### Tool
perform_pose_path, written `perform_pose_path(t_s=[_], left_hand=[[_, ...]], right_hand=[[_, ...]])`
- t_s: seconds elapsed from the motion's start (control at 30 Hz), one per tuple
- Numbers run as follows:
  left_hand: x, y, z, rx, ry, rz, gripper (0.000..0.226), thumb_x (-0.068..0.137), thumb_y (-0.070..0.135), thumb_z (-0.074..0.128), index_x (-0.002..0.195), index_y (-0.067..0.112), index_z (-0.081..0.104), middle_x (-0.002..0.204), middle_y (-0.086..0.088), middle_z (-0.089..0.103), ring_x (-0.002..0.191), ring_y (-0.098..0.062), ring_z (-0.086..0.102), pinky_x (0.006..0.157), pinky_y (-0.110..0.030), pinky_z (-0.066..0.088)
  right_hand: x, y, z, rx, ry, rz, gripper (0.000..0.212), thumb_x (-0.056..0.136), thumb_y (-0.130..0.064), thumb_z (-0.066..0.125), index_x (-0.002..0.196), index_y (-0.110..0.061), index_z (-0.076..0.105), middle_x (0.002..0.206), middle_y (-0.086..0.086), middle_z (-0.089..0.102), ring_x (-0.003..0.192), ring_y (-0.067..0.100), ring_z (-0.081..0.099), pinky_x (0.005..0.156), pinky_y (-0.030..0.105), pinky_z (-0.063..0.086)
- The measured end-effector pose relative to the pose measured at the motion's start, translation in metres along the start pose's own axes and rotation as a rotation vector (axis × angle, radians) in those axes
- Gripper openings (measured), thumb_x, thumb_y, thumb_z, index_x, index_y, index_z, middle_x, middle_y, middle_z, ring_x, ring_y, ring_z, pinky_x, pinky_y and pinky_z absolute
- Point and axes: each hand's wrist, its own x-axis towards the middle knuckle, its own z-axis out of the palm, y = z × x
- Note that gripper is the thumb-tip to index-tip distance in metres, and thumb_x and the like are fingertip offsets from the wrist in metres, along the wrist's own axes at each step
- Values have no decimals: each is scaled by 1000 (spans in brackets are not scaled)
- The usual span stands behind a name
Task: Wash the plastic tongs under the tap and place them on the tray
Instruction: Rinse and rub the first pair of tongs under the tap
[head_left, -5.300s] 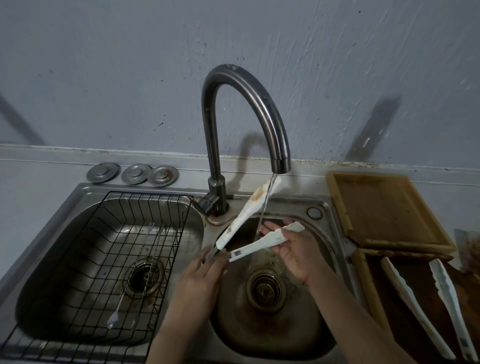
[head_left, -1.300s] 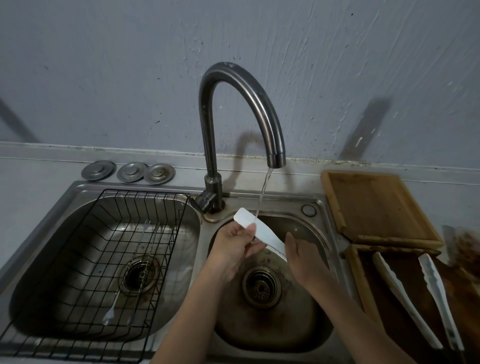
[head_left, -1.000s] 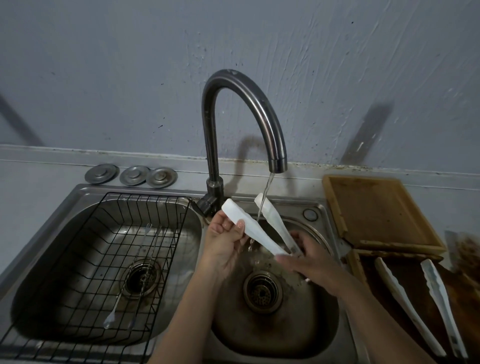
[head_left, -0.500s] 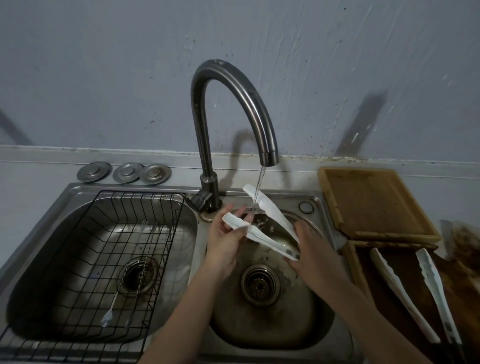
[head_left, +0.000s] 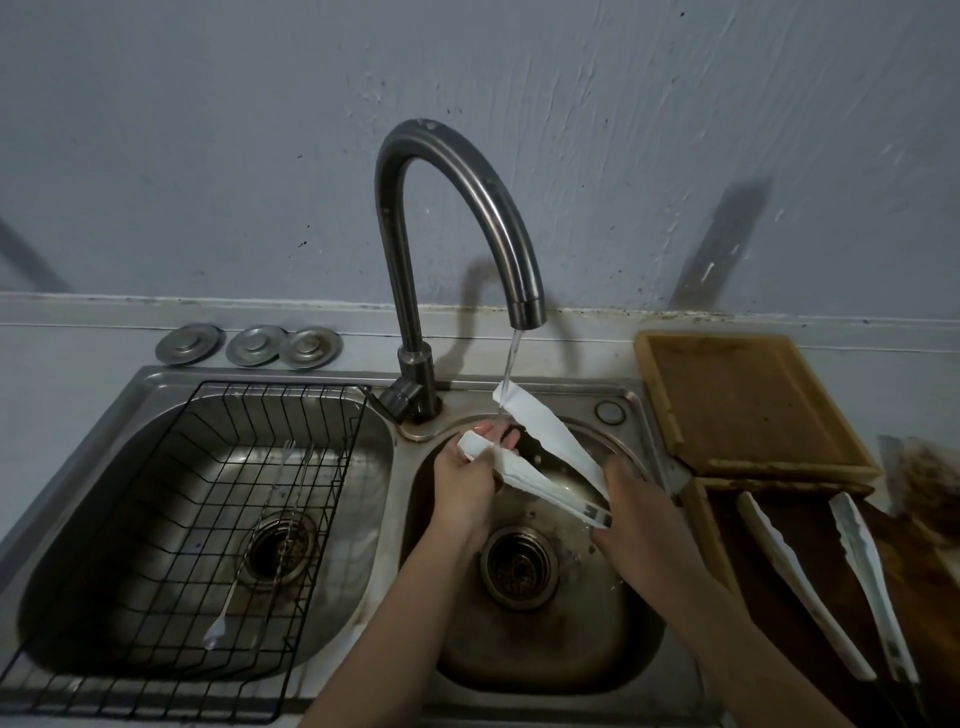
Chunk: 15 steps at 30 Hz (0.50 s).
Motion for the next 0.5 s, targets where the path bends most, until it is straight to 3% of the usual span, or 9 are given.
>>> perform_pose_path(t_s=[0.13,0.27,0.37,0.4,0.43,0.5], left_hand=[[-3,5,5,-28,-43,3,43,83,-24,37,115,0,52,99,-13,66,90,-21,65,86,-33,52],[-5,13,6,-52,-26,3,40,81,-25,33,104,2,52,94,-18,67,86,-26,66,82,-37,54],[-4,25,-2,-229,-123,-94,19,95,8,38,99,4,56,76,-11,72,71,-21,69,76,-38,55],[-3,31,-5,-286,-183,-127,28,97,25,37,97,5,57,74,-9,73,71,-21,69,73,-38,55],[-3,36,-6,-297,-233,-142,38,96,37,37,96,6,58,78,-10,73,75,-21,68,73,-36,56],[-7,42,-2,-253,-270,-105,37,94,38,41,99,6,59,98,-13,69,94,-24,65,79,-35,56]], right_hand=[[-3,1,1,12,-6,-1,33,81,-19,68,95,-22,39,97,-2,66,86,14,66,56,14,41],[-4,-2,6,36,-8,-20,38,81,-17,68,90,-27,32,99,-1,68,84,13,68,55,15,46],[-3,-3,7,32,-10,-31,34,82,-17,68,99,-23,39,100,-1,68,85,11,69,57,15,49],[-2,-3,8,24,-13,-40,34,82,-16,67,103,-21,41,99,-1,68,83,11,68,57,16,51],[0,-2,10,8,-28,-56,34,82,-16,66,104,-21,41,96,-2,67,80,11,67,57,18,52],[3,-4,14,8,-84,-83,31,82,-14,64,104,-20,43,91,-4,65,73,9,63,54,18,47]])
